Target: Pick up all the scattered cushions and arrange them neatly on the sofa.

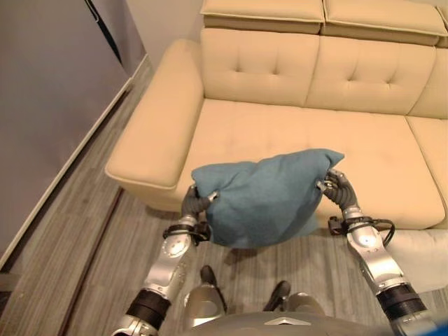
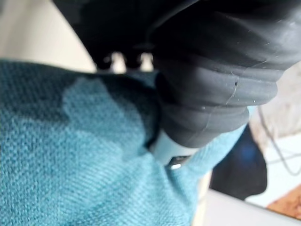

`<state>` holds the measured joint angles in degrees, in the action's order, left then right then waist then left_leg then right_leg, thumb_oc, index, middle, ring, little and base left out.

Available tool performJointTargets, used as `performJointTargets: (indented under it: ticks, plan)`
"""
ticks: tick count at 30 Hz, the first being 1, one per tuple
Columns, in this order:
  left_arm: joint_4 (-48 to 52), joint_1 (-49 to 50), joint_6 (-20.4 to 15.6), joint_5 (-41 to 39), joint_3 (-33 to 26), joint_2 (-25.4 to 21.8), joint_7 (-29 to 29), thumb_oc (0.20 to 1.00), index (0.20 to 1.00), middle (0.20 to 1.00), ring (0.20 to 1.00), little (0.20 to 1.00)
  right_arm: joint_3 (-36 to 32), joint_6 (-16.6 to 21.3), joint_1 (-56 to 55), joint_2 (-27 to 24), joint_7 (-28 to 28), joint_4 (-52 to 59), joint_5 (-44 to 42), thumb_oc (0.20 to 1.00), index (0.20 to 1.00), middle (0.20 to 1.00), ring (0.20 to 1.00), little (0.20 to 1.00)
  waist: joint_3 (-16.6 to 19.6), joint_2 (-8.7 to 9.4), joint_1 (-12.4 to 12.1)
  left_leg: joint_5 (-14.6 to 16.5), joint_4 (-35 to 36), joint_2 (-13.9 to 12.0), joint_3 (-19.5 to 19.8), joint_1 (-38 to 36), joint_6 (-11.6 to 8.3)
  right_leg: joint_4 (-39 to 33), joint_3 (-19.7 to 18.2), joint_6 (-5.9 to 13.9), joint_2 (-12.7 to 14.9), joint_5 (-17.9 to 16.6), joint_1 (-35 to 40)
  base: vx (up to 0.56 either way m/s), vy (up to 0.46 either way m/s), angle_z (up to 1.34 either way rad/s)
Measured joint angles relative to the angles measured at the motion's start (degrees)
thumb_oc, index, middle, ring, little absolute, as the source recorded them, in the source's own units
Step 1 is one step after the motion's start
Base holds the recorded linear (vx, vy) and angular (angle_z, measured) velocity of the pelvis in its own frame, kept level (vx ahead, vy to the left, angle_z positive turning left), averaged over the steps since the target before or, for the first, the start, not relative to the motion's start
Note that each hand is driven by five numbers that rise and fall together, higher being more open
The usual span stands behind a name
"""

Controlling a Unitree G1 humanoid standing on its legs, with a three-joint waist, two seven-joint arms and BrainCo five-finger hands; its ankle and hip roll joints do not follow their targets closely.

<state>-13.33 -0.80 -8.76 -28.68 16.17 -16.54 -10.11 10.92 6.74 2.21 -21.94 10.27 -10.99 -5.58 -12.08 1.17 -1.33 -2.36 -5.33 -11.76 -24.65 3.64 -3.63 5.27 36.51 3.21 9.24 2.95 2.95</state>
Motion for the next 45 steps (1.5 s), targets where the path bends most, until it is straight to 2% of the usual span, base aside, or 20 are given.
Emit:
performJointTargets:
  ticks: [3, 5, 7, 10, 11, 13, 17, 19, 20, 22, 24, 27, 29, 32, 34, 36, 39, 42, 44, 45]
  plan:
    - [0.01, -0.28, 0.02, 0.05, -0.66, -0.41, 0.00, 0.200, 0.200, 0.200, 0.200, 0.200, 0.41, 0.00, 0.05, 1.24, 0.01, 0.00, 0.05, 0.200, 0.200, 0.200, 0.200, 0.200, 0.06, 0.66, -0.71, 0.59, -0.59, 0.58, -0.68, -1.23, 0.31, 1.18, -1.72, 0.10, 0.90, 0.06, -0.20, 0.23, 0.259, -0.19]
    - [-0.37, -0.39, 0.26, 0.07, -0.63, -0.29, -0.04, 0.200, 0.200, 0.200, 0.200, 0.200, 0.44, -0.14, 0.28, 0.83, 0.06, -0.42, 0.12, 0.200, 0.200, 0.200, 0.200, 0.200, 0.09, 0.21, -0.86, 2.76, -1.18, 1.77, -1.71, -1.60, 1.65, 9.38, -4.91, 1.56, 4.41, 1.09, -3.43, 0.17, 0.285, -0.14]
    - [-0.40, -0.79, 0.30, 0.06, -0.71, -0.55, -0.07, 0.200, 0.200, 0.200, 0.200, 0.200, 0.42, -0.12, 0.33, 0.85, 0.06, -0.04, 0.16, 0.200, 0.200, 0.200, 0.200, 0.200, -0.21, 1.34, 0.54, 4.23, -1.35, 4.02, -2.03, -2.75, 2.72, 14.79, -7.94, 2.39, 7.48, 1.56, -5.35, 0.12, 0.216, 0.07]
    - [-0.54, -0.82, 0.31, 0.06, -1.81, -1.25, -0.32, 0.200, 0.200, 0.200, 0.200, 0.200, 1.28, -0.11, 1.00, 1.39, -0.06, 0.18, 0.16, 0.200, 0.200, 0.200, 0.200, 0.200, -0.18, 3.28, 0.28, 4.88, -1.55, 6.08, -3.38, -2.67, 4.17, 18.10, -12.48, 2.26, 9.87, 1.26, -8.83, 0.13, 0.094, -0.24]
    - [-0.90, -0.77, 0.58, 0.07, -2.21, -1.81, -0.37, 0.200, 0.200, 0.200, 0.200, 0.200, 1.44, -0.13, 0.74, 1.44, -0.48, 0.17, 0.17, 0.200, 0.200, 0.200, 0.200, 0.200, -0.32, 3.00, 1.02, 4.63, 0.53, 6.94, -3.20, -3.24, 5.04, 17.38, -13.76, 3.53, 9.84, -0.62, -9.74, 0.15, 0.075, -0.10]
    - [-0.96, -0.80, 0.58, 0.09, -2.41, -1.94, -0.37, 0.200, 0.200, 0.200, 0.200, 0.200, 1.46, -0.12, 0.80, 1.37, -0.99, 0.19, 0.18, 0.200, 0.200, 0.200, 0.200, 0.200, -0.43, 2.68, 1.06, 3.15, 4.12, 7.46, -3.34, -4.08, 5.65, 12.97, -13.68, 4.67, 8.61, 0.28, -9.82, 0.14, 0.015, -0.01]
    - [-2.09, -0.70, 0.59, 0.15, -3.28, -1.26, -0.78, 0.200, 0.200, 0.200, 0.200, 0.200, 1.49, -0.15, 0.76, 1.05, -1.18, 0.26, 0.19, 0.200, 0.200, 0.200, 0.200, 0.200, -1.11, 1.45, 1.15, 1.95, 8.41, 8.08, -3.11, -5.93, 6.42, 1.11, -14.65, 6.46, 4.17, -2.15, -12.23, 0.20, -0.010, 0.04]
    - [-2.81, 0.36, 0.70, 1.05, -3.46, -0.53, -1.18, 0.200, 0.200, 0.200, 0.200, 0.200, 1.55, -0.20, -0.09, 1.08, -1.30, 0.26, 0.20, 0.200, 0.200, 0.200, 0.200, 0.200, -1.34, 1.14, 1.88, 1.26, 9.99, 8.69, -2.98, -8.18, 5.03, -4.30, -13.43, 6.84, 4.70, -6.40, -12.92, 0.17, -0.040, 0.26]
    - [-2.82, 1.15, 0.70, 1.17, -3.37, -0.45, -1.15, 0.200, 0.200, 0.200, 0.200, 0.200, 1.51, -0.19, -0.94, 1.05, -1.34, 0.22, 0.23, 0.200, 0.200, 0.200, 0.200, 0.200, -1.09, 1.80, 2.61, 1.25, 10.65, 9.26, -1.35, -9.27, 4.21, -5.15, -15.57, 6.77, 4.69, -7.97, -12.44, 0.22, -0.074, 0.68]
    - [-2.85, 2.36, 0.72, 1.19, -3.17, 0.48, -1.15, 0.200, 0.200, 0.200, 0.200, 0.200, 1.31, -0.18, -2.16, 0.26, -1.37, -0.02, 0.22, 0.200, 0.200, 0.200, 0.200, 0.200, -0.79, 1.16, 4.09, 1.58, 10.83, 8.27, 1.95, -9.69, 3.42, -4.94, -22.03, 5.57, 1.78, -11.08, -10.76, 0.13, -0.043, 0.76]
    - [-2.78, 2.73, 0.71, 1.19, -2.09, 1.35, -1.05, 0.200, 0.200, 0.200, 0.200, 0.200, 1.17, -0.26, -2.11, -1.03, -1.38, -0.11, 0.23, 0.200, 0.200, 0.200, 0.200, 0.200, -0.25, -0.02, 3.77, 0.75, 10.48, 6.98, 2.91, -9.67, 1.97, -5.99, -22.18, 3.82, -0.18, -11.16, -10.28, 0.14, -0.115, 0.20]
    - [-3.75, 1.33, 0.93, 1.12, -1.38, 3.49, -0.84, 0.200, 0.200, 0.200, 0.200, 0.200, -0.64, -0.26, -1.03, -2.22, -1.10, -0.01, 0.18, 0.200, 0.200, 0.200, 0.200, 0.200, -0.26, -1.33, 4.58, -0.49, 6.08, 4.42, 4.96, -6.81, -0.41, -7.91, -18.03, 1.52, -1.52, -10.37, -7.22, 0.15, -0.162, 0.62]
    - [-3.77, 0.58, 0.97, 1.08, -0.74, 4.58, -0.03, 0.200, 0.200, 0.200, 0.200, 0.200, -1.81, -0.13, -0.13, -2.48, -0.88, 0.39, 0.12, 0.200, 0.200, 0.200, 0.200, 0.200, -0.30, -1.39, 5.10, -1.61, -0.52, 3.50, 4.56, -4.14, -2.13, -8.09, -14.69, 1.06, -0.91, -8.62, -4.39, 0.11, -0.211, 0.91]
    - [-3.79, -1.30, 0.94, 0.53, -0.30, 4.14, 0.28, 0.200, 0.200, 0.200, 0.200, 0.200, -3.44, 0.08, 0.34, -1.55, -0.72, 0.76, -1.06, 0.200, 0.200, 0.200, 0.200, 0.200, -0.60, -1.14, 4.58, -3.54, -12.10, 0.33, 3.95, 1.47, -6.16, -8.59, -10.94, -1.71, -0.69, -6.93, -1.70, 0.10, -0.095, 0.58]
    - [-3.75, -1.24, 0.97, 0.56, -0.34, 3.81, 0.39, 0.200, 0.200, 0.200, 0.200, 0.200, -3.50, 0.44, -0.05, -1.46, -0.73, 0.88, -1.14, 0.200, 0.200, 0.200, 0.200, 0.200, -0.28, -1.74, 4.21, -2.15, -9.66, -0.92, 2.70, 1.18, -5.90, -10.01, -10.33, -2.47, -2.21, -6.32, -0.70, 0.12, -0.007, 0.16]
    - [-3.69, -1.58, 0.93, 0.57, -0.50, 3.66, 0.46, 0.200, 0.200, 0.200, 0.200, 0.200, -3.49, 0.50, -0.03, -1.49, -0.88, 0.89, -1.16, 0.200, 0.200, 0.200, 0.200, 0.200, -0.15, -2.13, 4.13, -2.38, -3.69, -0.01, 2.39, -0.35, -5.50, -10.14, -10.45, -2.48, -3.46, -6.34, -1.08, 0.18, 0.071, -0.04]
    - [-3.78, -2.32, 0.82, 0.56, -1.01, 3.05, 0.37, 0.200, 0.200, 0.200, 0.200, 0.200, -2.84, 0.55, -0.01, -0.91, -0.47, 0.49, -1.12, 0.200, 0.200, 0.200, 0.200, 0.200, -1.02, -0.68, 3.37, -2.83, 6.06, -1.21, 7.98, 0.18, -5.59, -10.73, -12.77, -2.84, -5.51, -6.12, -1.50, 0.24, 0.105, -0.21]
    - [-3.79, -1.94, 0.90, 0.57, -1.25, 2.25, 0.37, 0.200, 0.200, 0.200, 0.200, 0.200, -2.56, 0.55, 0.00, -0.80, -0.57, 0.38, -1.11, 0.200, 0.200, 0.200, 0.200, 0.200, -1.62, 0.38, 2.77, -3.51, 9.60, -3.72, 10.02, 1.38, -6.07, -10.74, -14.43, -2.85, -6.33, -6.11, -1.48, 0.21, 0.089, -0.38]
    - [-3.69, 0.58, 1.05, 0.60, -1.50, 2.38, 1.15, 0.200, 0.200, 0.200, 0.200, 0.200, -2.49, 0.60, -0.18, -1.30, -1.12, 0.59, -1.07, 0.200, 0.200, 0.200, 0.200, 0.200, -0.63, -1.85, 2.04, -4.14, 8.61, -4.36, 10.47, -0.11, -4.39, -10.54, -17.22, -1.79, -7.24, -6.92, -0.94, 0.23, 0.121, -0.89]
    - [-3.72, 0.96, 1.14, 0.62, -1.56, 2.18, 1.19, 0.200, 0.200, 0.200, 0.200, 0.200, -2.21, 0.63, -0.34, -0.98, -1.12, 0.61, -1.07, 0.200, 0.200, 0.200, 0.200, 0.200, -0.61, -1.55, 1.78, -5.52, 7.86, -4.15, 10.20, -0.40, -4.32, -10.62, -18.41, -0.98, -6.59, -7.16, -0.53, 0.27, 0.173, -0.74]
